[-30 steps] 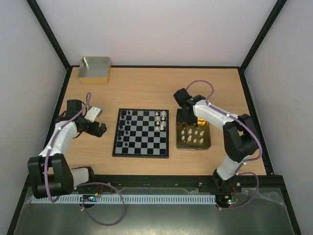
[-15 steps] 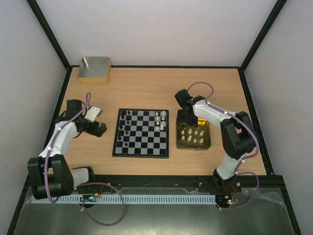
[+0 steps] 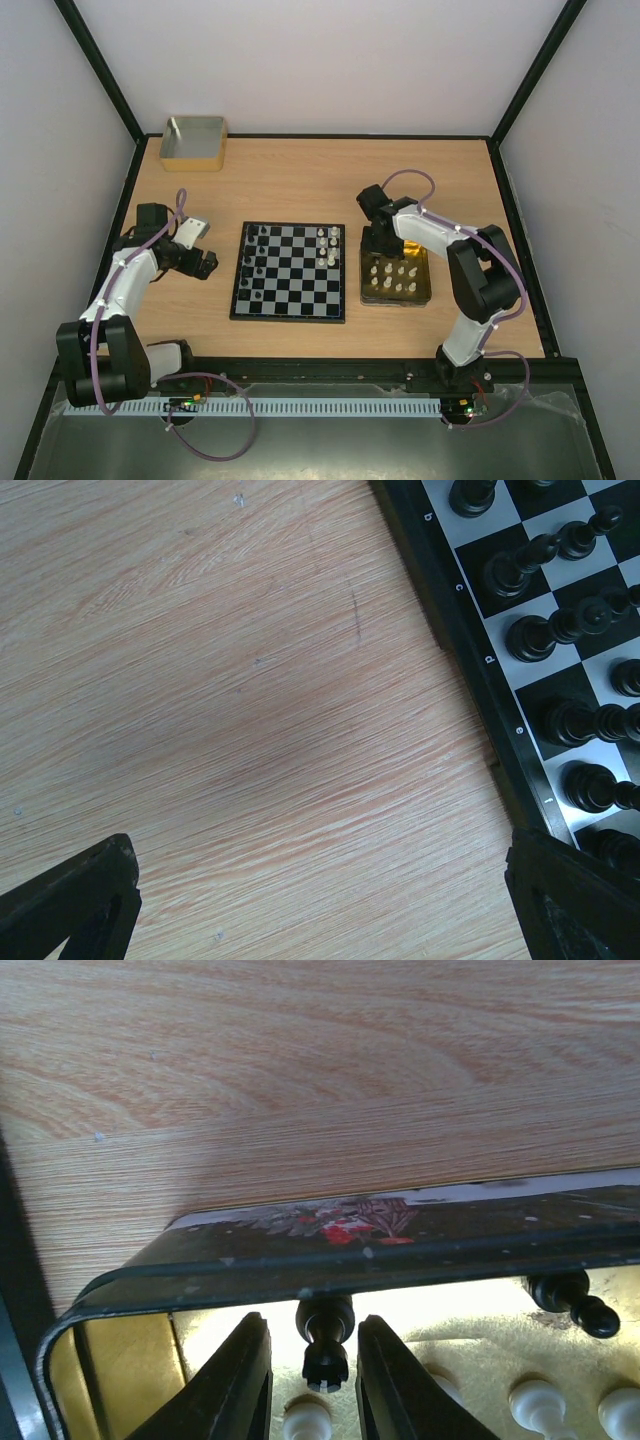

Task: Set up the chess pieces on the board
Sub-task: Pick up the chess piece from the storage box.

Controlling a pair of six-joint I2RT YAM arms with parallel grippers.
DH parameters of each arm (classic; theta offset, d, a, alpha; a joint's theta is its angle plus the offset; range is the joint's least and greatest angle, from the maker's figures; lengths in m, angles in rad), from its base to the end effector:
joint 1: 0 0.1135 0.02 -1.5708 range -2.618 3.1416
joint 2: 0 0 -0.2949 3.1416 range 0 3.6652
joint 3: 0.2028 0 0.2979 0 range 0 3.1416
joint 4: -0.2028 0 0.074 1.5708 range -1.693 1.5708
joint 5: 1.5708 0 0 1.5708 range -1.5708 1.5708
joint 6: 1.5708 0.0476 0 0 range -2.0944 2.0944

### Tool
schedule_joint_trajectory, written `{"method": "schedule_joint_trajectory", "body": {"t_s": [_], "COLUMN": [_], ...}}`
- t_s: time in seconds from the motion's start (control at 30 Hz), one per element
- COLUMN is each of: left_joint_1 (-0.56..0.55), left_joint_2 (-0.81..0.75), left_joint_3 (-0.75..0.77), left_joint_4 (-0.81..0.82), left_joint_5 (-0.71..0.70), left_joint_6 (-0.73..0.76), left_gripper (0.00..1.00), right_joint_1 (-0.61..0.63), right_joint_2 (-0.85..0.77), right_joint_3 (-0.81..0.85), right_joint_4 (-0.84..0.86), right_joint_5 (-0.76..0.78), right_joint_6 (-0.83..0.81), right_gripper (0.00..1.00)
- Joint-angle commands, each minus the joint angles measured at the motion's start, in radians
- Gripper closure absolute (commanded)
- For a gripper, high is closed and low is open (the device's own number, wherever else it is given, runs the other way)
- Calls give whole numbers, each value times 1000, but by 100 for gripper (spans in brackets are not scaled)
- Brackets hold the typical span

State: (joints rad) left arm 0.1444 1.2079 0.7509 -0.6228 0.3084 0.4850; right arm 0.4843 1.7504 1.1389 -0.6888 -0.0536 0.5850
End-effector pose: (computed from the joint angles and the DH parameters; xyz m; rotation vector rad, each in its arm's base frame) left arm 0.2593 0.0231 0.2090 0.5357 2.5229 -0.1810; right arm 0.3338 0.1785 0.1682 0.1365 2.9207 0.2702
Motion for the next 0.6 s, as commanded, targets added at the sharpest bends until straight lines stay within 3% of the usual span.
{"method": "schedule_joint_trajectory", "body": {"t_s": [0.0, 0.23, 0.37, 0.57], "left_joint_1": [-5, -5, -5, -5], "left_joint_2": [-11, -11, -11, -10], "left_joint_3": [-7, -12, -14, -18], "left_joint_4": [-11, -6, -3, 4], "left_joint_5": [4, 4, 4, 5], "left_joint_6": [-3, -3, -3, -5], "left_gripper": [1, 1, 1, 1], "right_joint_1": [-8, -7, -7, -7], "right_joint_2": [25, 30, 27, -24], "right_joint_3": [-19, -16, 0, 55], "right_joint_4": [8, 9, -12, -96], "right_joint_5": [8, 18, 28, 56], "right_joint_6": [5, 6, 6, -6], "right_gripper": [76, 87, 98, 98]}}
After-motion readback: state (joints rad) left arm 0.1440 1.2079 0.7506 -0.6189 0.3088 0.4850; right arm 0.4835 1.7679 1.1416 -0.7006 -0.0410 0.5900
